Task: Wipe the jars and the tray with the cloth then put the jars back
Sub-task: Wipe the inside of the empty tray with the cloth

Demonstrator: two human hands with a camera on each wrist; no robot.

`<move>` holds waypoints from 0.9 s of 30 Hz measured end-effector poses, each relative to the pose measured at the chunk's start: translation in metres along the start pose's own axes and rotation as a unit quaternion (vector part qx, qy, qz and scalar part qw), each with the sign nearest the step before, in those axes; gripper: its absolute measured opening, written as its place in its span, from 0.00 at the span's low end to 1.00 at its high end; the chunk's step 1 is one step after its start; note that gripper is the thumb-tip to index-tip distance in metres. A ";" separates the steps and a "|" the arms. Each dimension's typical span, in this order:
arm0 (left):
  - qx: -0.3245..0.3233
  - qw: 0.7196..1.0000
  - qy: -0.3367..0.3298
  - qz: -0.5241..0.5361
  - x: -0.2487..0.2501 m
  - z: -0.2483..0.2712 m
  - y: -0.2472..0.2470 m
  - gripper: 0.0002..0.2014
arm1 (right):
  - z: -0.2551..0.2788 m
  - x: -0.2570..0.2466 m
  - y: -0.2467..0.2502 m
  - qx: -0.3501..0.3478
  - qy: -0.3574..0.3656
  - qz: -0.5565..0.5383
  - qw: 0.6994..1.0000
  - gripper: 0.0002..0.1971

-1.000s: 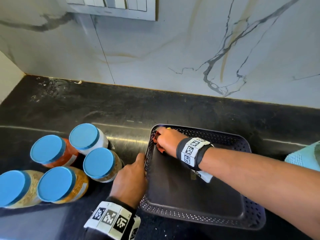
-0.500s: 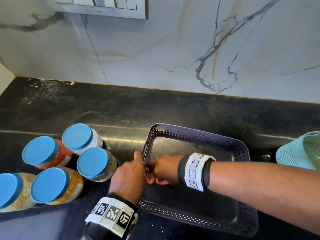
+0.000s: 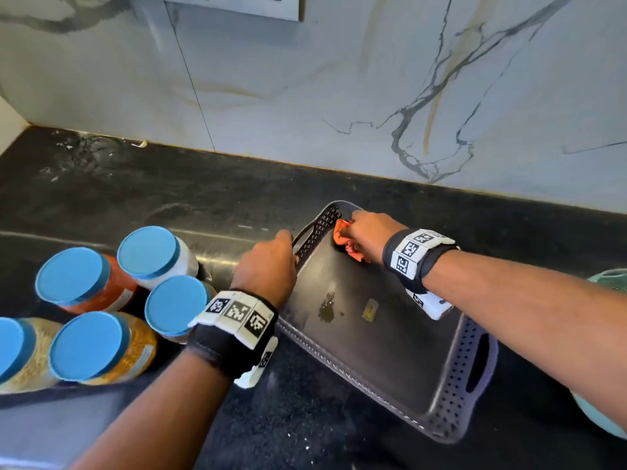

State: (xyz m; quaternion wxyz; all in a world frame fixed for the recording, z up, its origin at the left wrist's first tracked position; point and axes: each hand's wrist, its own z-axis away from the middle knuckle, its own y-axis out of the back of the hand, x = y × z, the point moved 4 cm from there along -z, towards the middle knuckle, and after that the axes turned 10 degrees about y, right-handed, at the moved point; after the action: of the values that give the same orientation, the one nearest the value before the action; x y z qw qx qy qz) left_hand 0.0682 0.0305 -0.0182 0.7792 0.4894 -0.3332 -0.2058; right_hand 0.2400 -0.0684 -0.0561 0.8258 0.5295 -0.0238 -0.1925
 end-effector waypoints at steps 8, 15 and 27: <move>-0.050 0.997 0.049 -0.032 -0.026 0.045 -0.026 0.10 | 0.002 0.011 -0.004 -0.035 0.000 0.082 0.996 0.16; -0.068 0.978 0.148 0.132 -0.040 0.041 -0.034 0.04 | 0.030 -0.063 -0.035 -0.041 0.135 -0.003 0.990 0.16; -0.037 0.971 0.161 0.172 -0.028 0.047 -0.035 0.11 | 0.021 -0.092 -0.051 -0.099 0.195 -0.163 0.962 0.14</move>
State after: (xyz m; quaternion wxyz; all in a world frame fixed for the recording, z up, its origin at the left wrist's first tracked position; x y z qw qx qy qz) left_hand 0.0151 0.0036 -0.0441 0.8637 0.4226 -0.2746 0.0010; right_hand 0.1352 -0.0737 -0.0766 0.8204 0.4689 0.2433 -0.2189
